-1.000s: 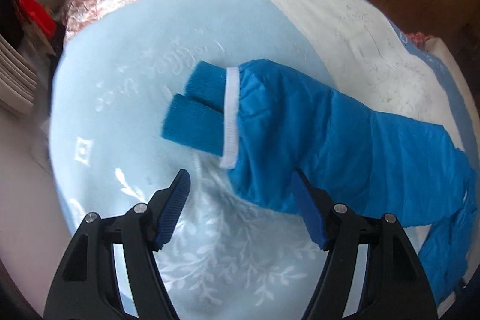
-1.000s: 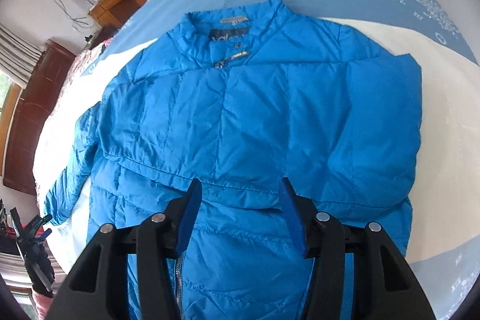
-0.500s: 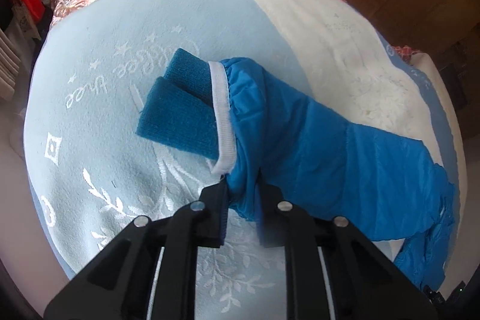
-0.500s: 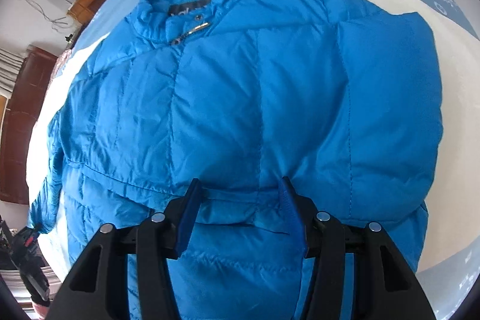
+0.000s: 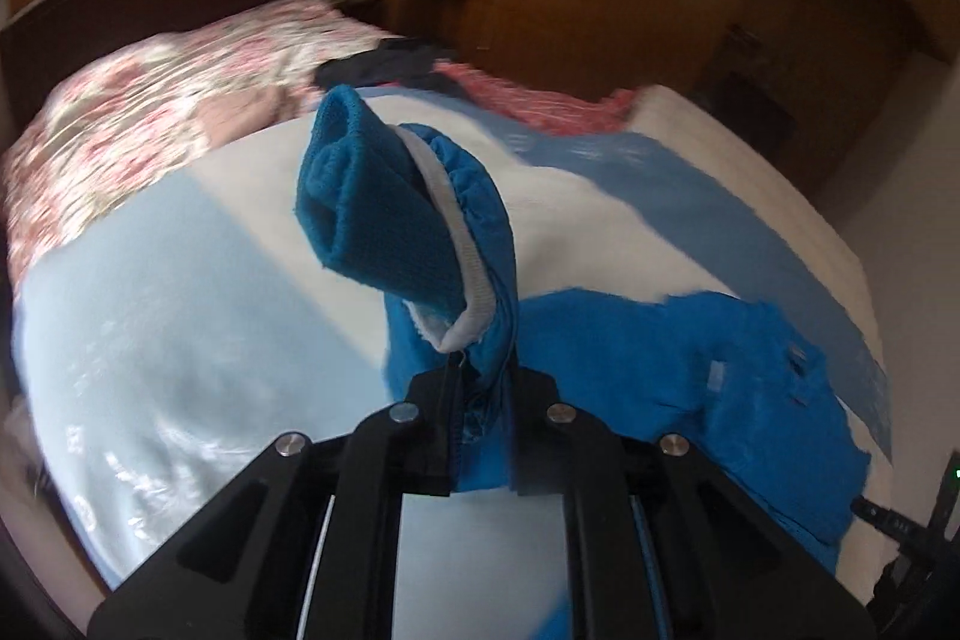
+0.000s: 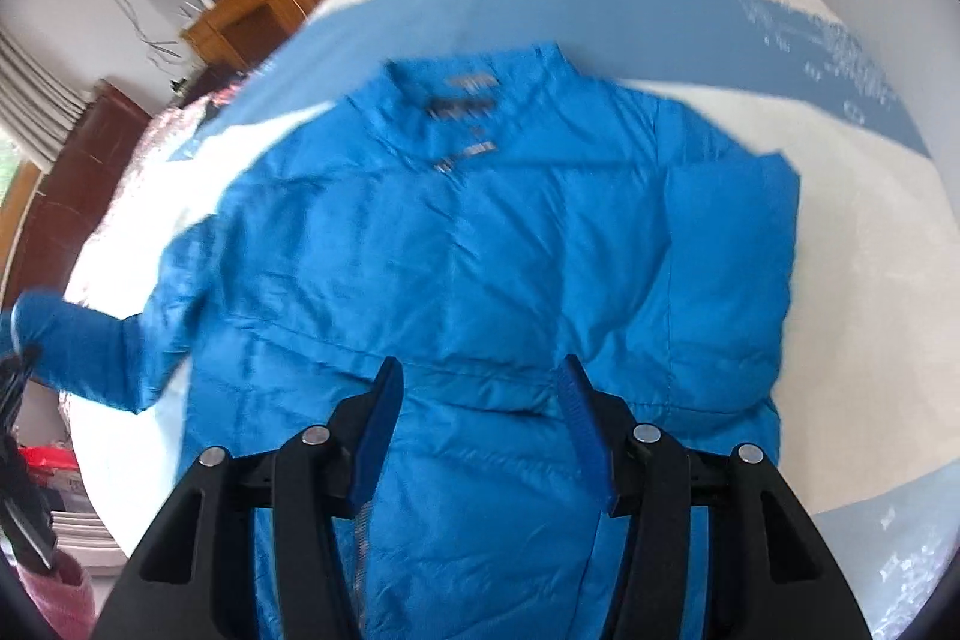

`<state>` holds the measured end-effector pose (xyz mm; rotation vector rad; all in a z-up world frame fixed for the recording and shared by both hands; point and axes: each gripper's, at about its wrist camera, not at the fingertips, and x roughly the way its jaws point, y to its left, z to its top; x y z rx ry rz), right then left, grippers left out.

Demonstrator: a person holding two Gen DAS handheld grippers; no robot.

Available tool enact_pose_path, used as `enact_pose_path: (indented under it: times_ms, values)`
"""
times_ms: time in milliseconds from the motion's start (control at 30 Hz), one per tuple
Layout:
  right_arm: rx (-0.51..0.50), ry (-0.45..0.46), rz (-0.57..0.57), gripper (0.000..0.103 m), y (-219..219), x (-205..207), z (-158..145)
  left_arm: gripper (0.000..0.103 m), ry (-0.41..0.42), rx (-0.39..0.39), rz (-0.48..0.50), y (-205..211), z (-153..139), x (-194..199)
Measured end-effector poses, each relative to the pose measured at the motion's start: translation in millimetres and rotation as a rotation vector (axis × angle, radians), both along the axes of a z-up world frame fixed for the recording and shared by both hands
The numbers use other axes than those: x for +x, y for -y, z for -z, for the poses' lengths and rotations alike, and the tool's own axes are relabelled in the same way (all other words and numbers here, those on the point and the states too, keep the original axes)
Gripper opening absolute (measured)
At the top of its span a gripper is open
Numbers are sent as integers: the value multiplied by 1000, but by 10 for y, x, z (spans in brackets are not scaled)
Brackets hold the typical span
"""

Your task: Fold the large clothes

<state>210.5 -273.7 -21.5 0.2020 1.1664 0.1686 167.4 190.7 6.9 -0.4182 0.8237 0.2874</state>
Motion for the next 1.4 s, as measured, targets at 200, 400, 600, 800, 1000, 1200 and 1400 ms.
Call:
enact_pose_path:
  times_ms: [200, 400, 600, 800, 1000, 1200, 1400]
  values:
    - [20, 24, -6, 54, 11, -114, -197, 8, 22, -4, 244, 1039, -27, 491]
    - [14, 8, 14, 54, 83, -179, -92, 8, -32, 8, 405, 1882, 290, 894]
    - [17, -35, 34, 54, 178, -178, 124, 8, -164, 24, 512, 2510, 937, 1244]
    - [52, -73, 31, 54, 192, -98, 289, 40, -188, -36, 636, 2633, 1229, 1271]
    - [147, -82, -32, 55, -13, 146, 307, 59, -100, -98, 648, 2288, 928, 979]
    - [257, -122, -127, 58, -479, 669, 421, 57, -174, 68, 431, 1706, 983, 1049]
    - [209, -196, -155, 59, -907, 1120, 734, 57, -232, 73, 392, 1536, 1307, 1208]
